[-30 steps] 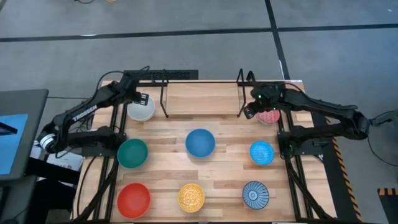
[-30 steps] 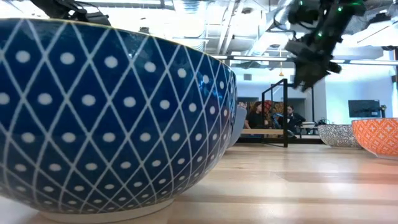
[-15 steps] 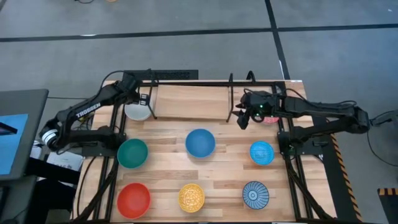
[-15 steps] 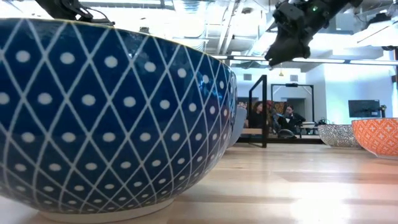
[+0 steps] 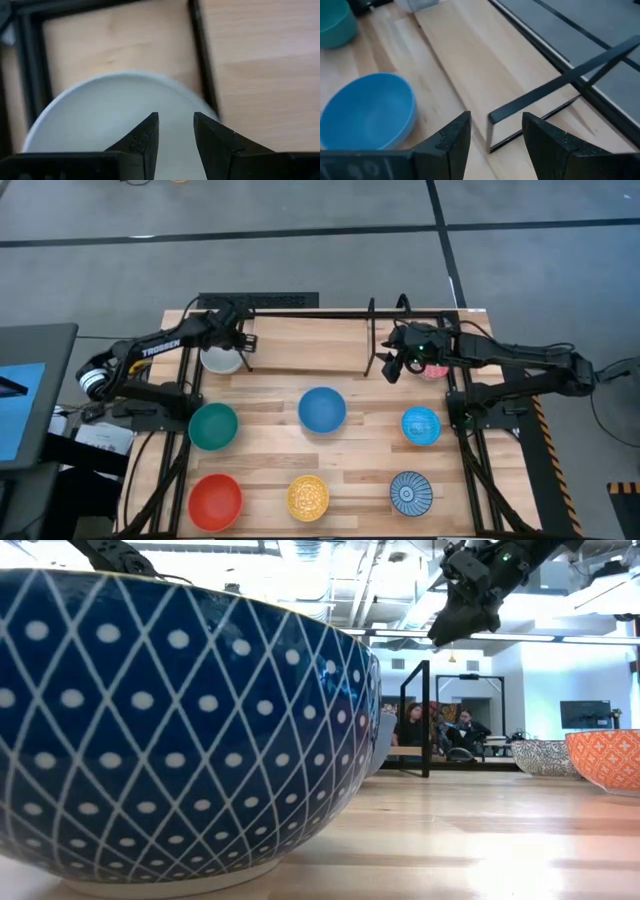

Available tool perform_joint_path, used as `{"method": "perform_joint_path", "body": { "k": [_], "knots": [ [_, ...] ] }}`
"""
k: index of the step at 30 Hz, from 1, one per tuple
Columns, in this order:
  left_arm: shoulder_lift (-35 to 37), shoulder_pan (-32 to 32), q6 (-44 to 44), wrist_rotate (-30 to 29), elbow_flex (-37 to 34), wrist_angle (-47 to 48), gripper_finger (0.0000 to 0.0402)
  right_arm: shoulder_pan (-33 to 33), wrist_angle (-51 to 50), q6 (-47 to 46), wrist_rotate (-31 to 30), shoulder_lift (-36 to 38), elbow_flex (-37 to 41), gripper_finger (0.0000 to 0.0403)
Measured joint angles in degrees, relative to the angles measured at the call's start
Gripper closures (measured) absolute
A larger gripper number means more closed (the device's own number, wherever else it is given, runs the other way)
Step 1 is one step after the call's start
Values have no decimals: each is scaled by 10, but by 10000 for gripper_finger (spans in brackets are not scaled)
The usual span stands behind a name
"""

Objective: Place and stack bowls onto a shelf
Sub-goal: Put the white bowl on the shelf

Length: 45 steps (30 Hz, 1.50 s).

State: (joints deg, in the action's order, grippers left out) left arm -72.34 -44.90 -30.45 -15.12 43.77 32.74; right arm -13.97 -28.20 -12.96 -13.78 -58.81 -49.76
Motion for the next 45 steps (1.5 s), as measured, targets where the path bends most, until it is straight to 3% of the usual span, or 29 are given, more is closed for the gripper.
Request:
{"method": "perform_joint_path", "body": {
  "k": [8,19,31,45],
  "knots": [
    [0,28,-39,44,12,-25,292,-38,2,18,2,0,0,201],
    [-2,56,-54,23,65,14,292,-58,10,43,4,0,0,201],
    [-114,82,-68,83,77,-64,292,-58,51,58,8,0,0,200],
    [-42,43,13,11,132,177,292,-61,49,61,8,-5,17,200]
  ]
}}
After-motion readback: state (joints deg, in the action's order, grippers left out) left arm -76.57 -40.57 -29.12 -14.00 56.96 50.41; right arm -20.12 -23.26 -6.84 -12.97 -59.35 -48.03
